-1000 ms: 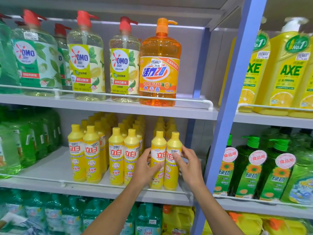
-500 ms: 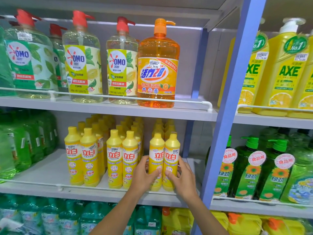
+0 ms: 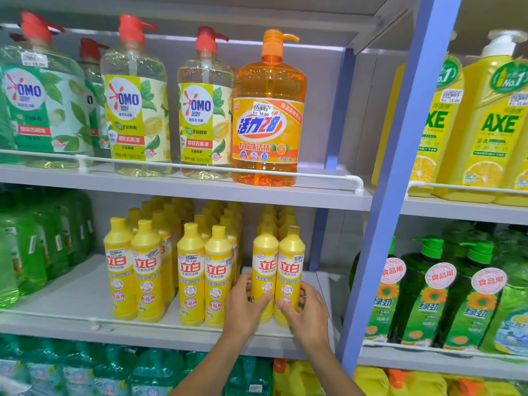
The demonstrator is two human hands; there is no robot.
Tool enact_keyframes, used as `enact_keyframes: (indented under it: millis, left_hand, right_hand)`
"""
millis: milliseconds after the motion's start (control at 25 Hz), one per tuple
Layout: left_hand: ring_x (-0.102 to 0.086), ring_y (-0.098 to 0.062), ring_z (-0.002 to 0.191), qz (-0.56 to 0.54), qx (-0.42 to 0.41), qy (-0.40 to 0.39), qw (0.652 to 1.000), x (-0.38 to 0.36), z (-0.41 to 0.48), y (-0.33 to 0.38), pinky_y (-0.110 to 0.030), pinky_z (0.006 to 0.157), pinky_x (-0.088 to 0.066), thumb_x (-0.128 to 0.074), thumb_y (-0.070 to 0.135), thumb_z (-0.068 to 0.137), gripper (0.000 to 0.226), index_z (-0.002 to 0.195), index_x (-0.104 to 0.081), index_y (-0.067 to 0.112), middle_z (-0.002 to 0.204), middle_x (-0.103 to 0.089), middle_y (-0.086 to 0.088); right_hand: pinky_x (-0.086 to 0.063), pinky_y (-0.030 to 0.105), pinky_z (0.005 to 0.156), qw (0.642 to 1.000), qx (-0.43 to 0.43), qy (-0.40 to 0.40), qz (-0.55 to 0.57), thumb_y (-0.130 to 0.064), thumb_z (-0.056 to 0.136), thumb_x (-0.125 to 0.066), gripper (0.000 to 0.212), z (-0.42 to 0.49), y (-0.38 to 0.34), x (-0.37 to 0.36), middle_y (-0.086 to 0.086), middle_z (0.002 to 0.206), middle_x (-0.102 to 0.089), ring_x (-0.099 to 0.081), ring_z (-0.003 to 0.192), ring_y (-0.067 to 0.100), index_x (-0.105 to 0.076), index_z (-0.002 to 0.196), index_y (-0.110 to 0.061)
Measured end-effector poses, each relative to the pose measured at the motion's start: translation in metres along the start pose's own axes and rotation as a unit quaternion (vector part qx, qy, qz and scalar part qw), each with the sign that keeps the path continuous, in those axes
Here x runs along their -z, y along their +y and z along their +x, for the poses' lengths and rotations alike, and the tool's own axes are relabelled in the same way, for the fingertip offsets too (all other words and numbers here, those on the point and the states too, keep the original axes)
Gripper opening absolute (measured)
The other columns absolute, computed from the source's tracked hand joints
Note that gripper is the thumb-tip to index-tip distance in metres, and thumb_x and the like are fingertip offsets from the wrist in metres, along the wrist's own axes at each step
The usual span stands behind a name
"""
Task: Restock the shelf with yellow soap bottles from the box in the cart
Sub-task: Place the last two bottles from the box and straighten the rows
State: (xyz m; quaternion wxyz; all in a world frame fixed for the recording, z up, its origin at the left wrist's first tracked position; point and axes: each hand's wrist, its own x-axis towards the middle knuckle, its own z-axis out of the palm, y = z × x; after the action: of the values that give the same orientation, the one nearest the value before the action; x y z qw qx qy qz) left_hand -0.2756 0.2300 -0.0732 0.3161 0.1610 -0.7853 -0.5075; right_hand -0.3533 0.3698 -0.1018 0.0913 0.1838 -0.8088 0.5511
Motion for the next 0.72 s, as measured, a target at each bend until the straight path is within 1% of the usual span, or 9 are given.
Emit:
enact_keyframes:
  millis: [80, 120, 240, 320, 560, 720]
  left_hand:
    - [-0.064, 0.003, 0.095, 0.003, -0.003, 0.007, 1.000, -0.003, 0.003, -0.002, -0.006, 0.071, -0.050, -0.085, 0.023, 0.079, 0.046, 0.114, -0.055, 0.034, 0.103, -0.068, 0.016]
    - [-0.065, 0.001, 0.097, 0.007, -0.006, 0.012, 1.000, -0.005, 0.005, -0.004, -0.009, 0.075, -0.051, -0.084, 0.023, 0.080, 0.047, 0.115, -0.055, 0.035, 0.105, -0.069, 0.015]
    - [-0.066, -0.006, 0.102, 0.020, -0.012, 0.016, 1.000, -0.010, 0.012, -0.010, -0.029, 0.087, -0.058, -0.084, 0.026, 0.080, 0.047, 0.119, -0.057, 0.034, 0.111, -0.070, 0.011]
    - [-0.067, -0.008, 0.102, 0.028, -0.008, 0.021, 0.999, -0.012, 0.015, -0.011, -0.035, 0.090, -0.059, -0.083, 0.028, 0.080, 0.048, 0.121, -0.058, 0.032, 0.113, -0.071, 0.010]
    - [-0.067, -0.012, 0.106, 0.047, 0.001, 0.028, 0.998, -0.017, 0.018, -0.012, -0.036, 0.092, -0.058, -0.081, 0.031, 0.083, 0.052, 0.129, -0.058, 0.026, 0.119, -0.070, 0.007]
    - [-0.065, -0.013, 0.110, 0.063, 0.000, 0.032, 0.997, -0.017, 0.017, -0.008, -0.031, 0.094, -0.053, -0.081, 0.031, 0.083, 0.053, 0.130, -0.056, 0.022, 0.121, -0.067, 0.006]
  right_hand:
    - [-0.058, 0.029, 0.090, 1.000, -0.001, 0.001, 0.006, -0.030, 0.078, -0.087, 0.057, 0.004, 0.003, -0.003, -0.009, 0.118, -0.066, -0.066, 0.104, 0.006, -0.059, 0.128, -0.025]
    - [-0.059, 0.031, 0.091, 1.000, 0.001, 0.002, 0.006, -0.031, 0.079, -0.086, 0.057, 0.007, 0.005, -0.005, -0.009, 0.118, -0.066, -0.066, 0.105, 0.006, -0.059, 0.129, -0.026]
    - [-0.059, 0.035, 0.091, 1.000, 0.005, 0.006, -0.008, -0.035, 0.080, -0.085, 0.054, 0.015, 0.007, -0.009, -0.011, 0.116, -0.067, -0.065, 0.105, 0.006, -0.060, 0.127, -0.030]
    - [-0.059, 0.035, 0.090, 1.000, 0.004, 0.003, -0.010, -0.035, 0.079, -0.086, 0.053, 0.019, 0.008, -0.011, -0.012, 0.115, -0.068, -0.066, 0.104, 0.006, -0.060, 0.125, -0.029]
    - [-0.059, 0.034, 0.090, 1.000, 0.008, 0.009, -0.012, -0.036, 0.081, -0.085, 0.051, 0.023, 0.008, -0.013, -0.009, 0.115, -0.068, -0.066, 0.104, 0.008, -0.061, 0.125, -0.028]
    - [-0.060, 0.034, 0.090, 1.000, 0.007, 0.009, -0.005, -0.039, 0.081, -0.083, 0.052, 0.022, 0.008, -0.014, -0.010, 0.116, -0.068, -0.066, 0.104, 0.005, -0.060, 0.127, -0.029]
